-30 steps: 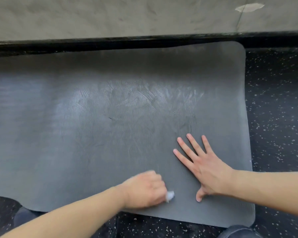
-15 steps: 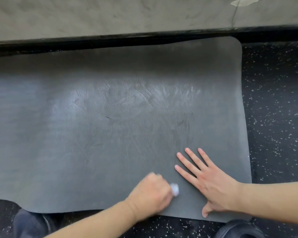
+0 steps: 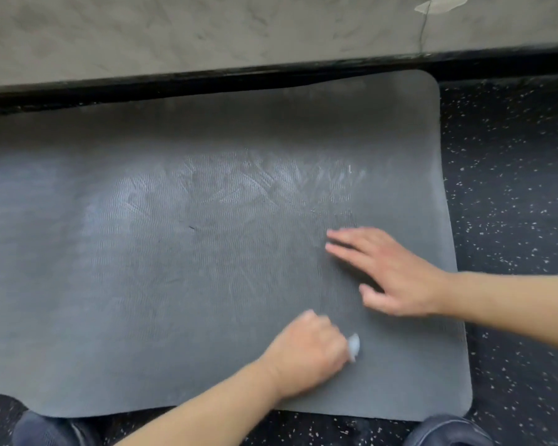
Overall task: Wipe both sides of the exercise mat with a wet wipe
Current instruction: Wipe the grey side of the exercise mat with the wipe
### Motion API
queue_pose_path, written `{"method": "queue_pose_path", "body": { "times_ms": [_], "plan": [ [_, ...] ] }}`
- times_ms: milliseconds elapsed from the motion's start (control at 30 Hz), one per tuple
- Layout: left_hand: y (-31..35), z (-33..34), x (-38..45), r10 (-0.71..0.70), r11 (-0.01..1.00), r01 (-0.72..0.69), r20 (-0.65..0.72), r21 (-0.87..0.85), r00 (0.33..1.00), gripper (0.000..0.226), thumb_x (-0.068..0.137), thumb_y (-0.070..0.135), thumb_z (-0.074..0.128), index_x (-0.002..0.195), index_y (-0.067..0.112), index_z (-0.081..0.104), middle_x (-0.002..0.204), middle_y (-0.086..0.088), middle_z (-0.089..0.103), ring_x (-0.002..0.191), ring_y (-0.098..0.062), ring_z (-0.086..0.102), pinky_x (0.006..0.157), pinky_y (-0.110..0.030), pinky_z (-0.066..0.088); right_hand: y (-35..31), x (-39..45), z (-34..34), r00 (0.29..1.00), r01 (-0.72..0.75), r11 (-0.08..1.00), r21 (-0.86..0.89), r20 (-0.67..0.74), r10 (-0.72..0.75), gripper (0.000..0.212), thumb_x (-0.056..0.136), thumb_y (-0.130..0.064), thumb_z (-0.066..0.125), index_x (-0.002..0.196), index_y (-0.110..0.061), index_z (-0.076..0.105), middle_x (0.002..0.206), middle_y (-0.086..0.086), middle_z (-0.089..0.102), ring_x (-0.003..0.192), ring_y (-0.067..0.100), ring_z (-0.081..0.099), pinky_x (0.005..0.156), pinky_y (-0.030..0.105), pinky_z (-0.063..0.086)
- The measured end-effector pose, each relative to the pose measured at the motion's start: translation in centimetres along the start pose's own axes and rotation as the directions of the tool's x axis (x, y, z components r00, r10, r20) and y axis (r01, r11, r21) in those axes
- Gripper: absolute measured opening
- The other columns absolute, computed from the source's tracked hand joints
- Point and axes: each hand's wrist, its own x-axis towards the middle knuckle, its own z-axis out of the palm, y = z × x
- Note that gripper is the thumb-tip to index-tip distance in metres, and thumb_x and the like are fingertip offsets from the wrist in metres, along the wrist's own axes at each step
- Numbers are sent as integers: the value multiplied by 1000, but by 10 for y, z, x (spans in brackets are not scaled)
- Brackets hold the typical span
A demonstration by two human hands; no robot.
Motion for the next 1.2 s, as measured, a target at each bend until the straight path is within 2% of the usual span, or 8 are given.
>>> {"method": "queue_pose_path", "body": {
  "times_ms": [133,300,467,633,833,933,1033,1200],
  "plan": [
    [-45,-14,33,-426,905,411,-222,-110,877,20,90,27,65,74,18,57,67,-4,54,66,-30,51,59,-41,36,36,32,-21,956,-169,960,-223,200,215,140,67,-93,56,168,-20,-8,172,17,-21,160,36,-20,130,55,-2],
    [-35,-17,57,59,998,-58,-41,27,997,28,99,26,58,72,18,52,64,-6,55,62,-29,49,56,-39,34,43,39,-21,924,-170,935,-312,278,261,169,44,-106,57,164,-17,-23,167,19,-34,155,37,-31,129,53,-12],
    [-109,-48,96,-604,790,596,-344,-143,719,19,89,23,67,73,16,62,67,-8,63,66,-35,58,62,-43,45,44,42,-17,928,-188,941,-281,263,264,173,38,-105,58,163,-19,-26,166,17,-37,154,36,-35,128,53,-15],
    [-73,-28,100,94,995,-95,-49,-11,994,30,100,27,58,73,14,53,69,-9,57,68,-30,50,61,-40,37,41,41,-21,913,-203,933,-296,287,289,173,40,-104,60,162,-17,-26,165,18,-39,153,36,-37,128,53,-15],
    [-149,-57,127,-606,788,594,-368,-162,705,16,90,24,69,77,16,62,73,-7,64,72,-33,58,67,-42,46,37,53,-58,941,-252,956,-153,191,278,152,58,-88,77,168,-16,0,174,12,5,161,29,4,132,41,13],
    [-101,-37,121,-199,976,178,-174,-127,965,22,97,29,60,79,15,59,74,-7,61,72,-31,54,66,-40,41,64,78,-91,929,-319,924,-209,123,349,157,51,-95,72,169,-22,-1,175,14,-4,162,34,-1,131,50,11],
    [-128,-49,132,-48,999,48,-103,-1,994,36,102,36,47,75,14,56,72,-10,61,70,-34,53,63,-40,42,93,96,-111,835,-451,864,-224,236,497,172,35,-99,72,164,-33,-21,170,10,-30,159,35,-21,128,63,5],
    [-199,-76,157,-639,760,613,-424,-217,642,22,94,27,66,75,17,61,70,-3,65,68,-30,57,64,-36,37,111,98,-103,795,-458,846,-273,300,527,177,37,-90,81,160,-31,-31,165,8,-41,156,32,-31,127,66,1]
  ]
}}
